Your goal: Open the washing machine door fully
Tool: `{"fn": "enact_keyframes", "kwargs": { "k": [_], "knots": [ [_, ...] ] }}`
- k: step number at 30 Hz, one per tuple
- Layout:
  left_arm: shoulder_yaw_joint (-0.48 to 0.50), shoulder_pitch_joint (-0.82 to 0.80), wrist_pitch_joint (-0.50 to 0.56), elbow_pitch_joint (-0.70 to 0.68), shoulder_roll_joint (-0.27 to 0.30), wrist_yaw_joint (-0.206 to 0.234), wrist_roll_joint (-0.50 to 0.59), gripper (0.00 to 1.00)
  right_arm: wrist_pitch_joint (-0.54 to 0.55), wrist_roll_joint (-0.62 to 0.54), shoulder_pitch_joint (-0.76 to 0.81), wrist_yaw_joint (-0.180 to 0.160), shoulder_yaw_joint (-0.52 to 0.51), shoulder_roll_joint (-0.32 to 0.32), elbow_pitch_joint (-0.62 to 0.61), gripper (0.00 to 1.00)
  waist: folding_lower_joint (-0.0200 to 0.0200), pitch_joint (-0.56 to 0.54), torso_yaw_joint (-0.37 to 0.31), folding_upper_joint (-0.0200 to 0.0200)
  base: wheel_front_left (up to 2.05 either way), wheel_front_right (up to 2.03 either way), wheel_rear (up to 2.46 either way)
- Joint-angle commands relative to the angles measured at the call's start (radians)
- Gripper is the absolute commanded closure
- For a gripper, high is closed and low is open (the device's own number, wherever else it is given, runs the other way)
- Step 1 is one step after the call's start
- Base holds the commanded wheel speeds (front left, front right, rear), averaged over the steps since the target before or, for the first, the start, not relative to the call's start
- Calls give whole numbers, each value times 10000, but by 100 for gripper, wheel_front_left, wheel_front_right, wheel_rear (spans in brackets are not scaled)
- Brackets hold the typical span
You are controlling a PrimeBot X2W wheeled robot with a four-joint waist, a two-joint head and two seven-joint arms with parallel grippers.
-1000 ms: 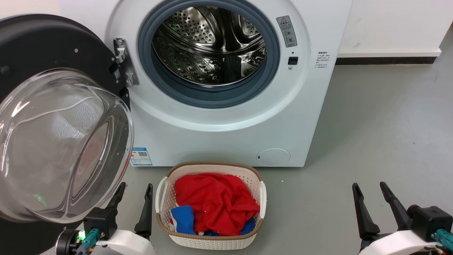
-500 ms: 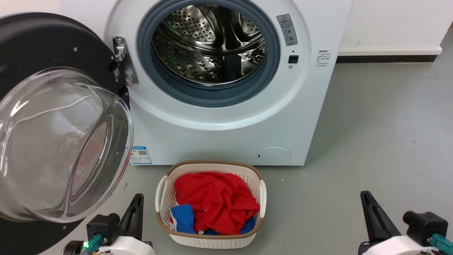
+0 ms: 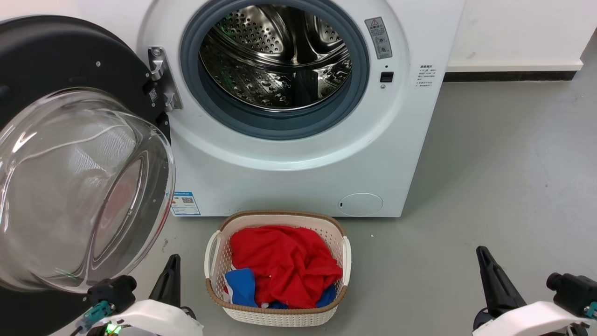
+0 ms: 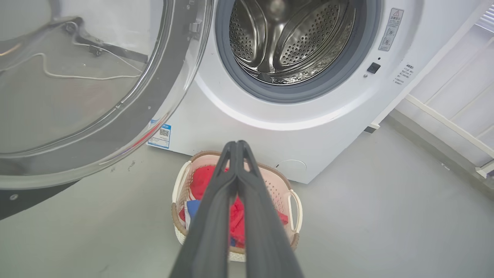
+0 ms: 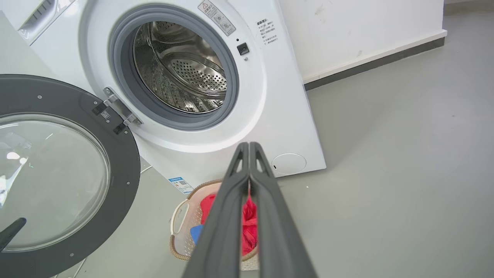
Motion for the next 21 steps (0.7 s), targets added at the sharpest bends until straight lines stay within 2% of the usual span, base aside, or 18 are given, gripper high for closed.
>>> {"fn": "enact_keyframes", "kwargs": {
  "k": [1, 21],
  "knots": [
    [204, -327, 86, -120, -20, -88, -343, 100, 6, 468, -308, 0, -16, -85, -60, 100, 0, 3, 0, 0, 0, 0, 0],
    [1078, -482, 837, -131, -565, -621, -2725, 100, 191, 3452, -803, 0, -103, -165, 494, 100, 0, 55, 2, 0, 0, 0, 0]
  ]
}}
